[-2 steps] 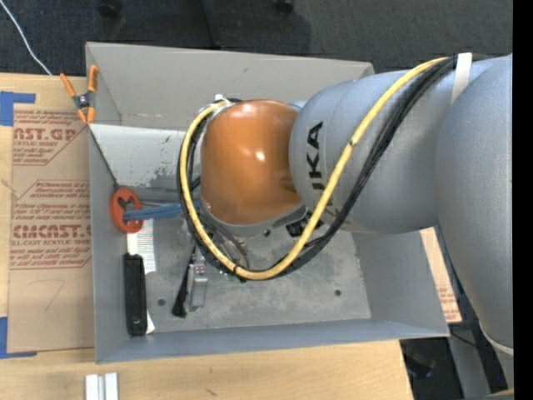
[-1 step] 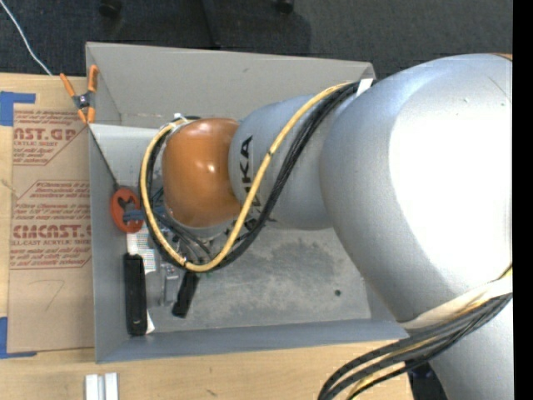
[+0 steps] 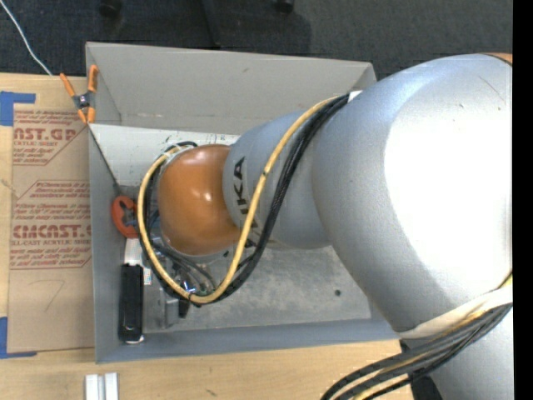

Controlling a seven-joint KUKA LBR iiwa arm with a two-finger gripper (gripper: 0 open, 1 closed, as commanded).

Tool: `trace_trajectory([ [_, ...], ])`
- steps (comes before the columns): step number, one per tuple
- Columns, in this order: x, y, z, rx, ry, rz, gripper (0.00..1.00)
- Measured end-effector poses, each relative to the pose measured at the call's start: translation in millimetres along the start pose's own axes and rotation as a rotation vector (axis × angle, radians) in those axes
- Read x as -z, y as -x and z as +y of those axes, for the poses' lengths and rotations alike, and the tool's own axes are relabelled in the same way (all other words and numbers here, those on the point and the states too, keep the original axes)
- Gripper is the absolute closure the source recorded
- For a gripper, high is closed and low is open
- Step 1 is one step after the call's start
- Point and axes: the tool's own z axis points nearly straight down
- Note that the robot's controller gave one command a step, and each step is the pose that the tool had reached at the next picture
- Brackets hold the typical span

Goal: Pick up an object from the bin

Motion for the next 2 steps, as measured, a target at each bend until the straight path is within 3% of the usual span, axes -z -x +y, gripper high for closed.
trace_trajectory([
  [1,-6.6,7.2,3.4,-0.054,0.000,0.005,0.00],
  [2,-10.1,81.2,-10.0,0.001,-0.001,-0.005,0.00],
])
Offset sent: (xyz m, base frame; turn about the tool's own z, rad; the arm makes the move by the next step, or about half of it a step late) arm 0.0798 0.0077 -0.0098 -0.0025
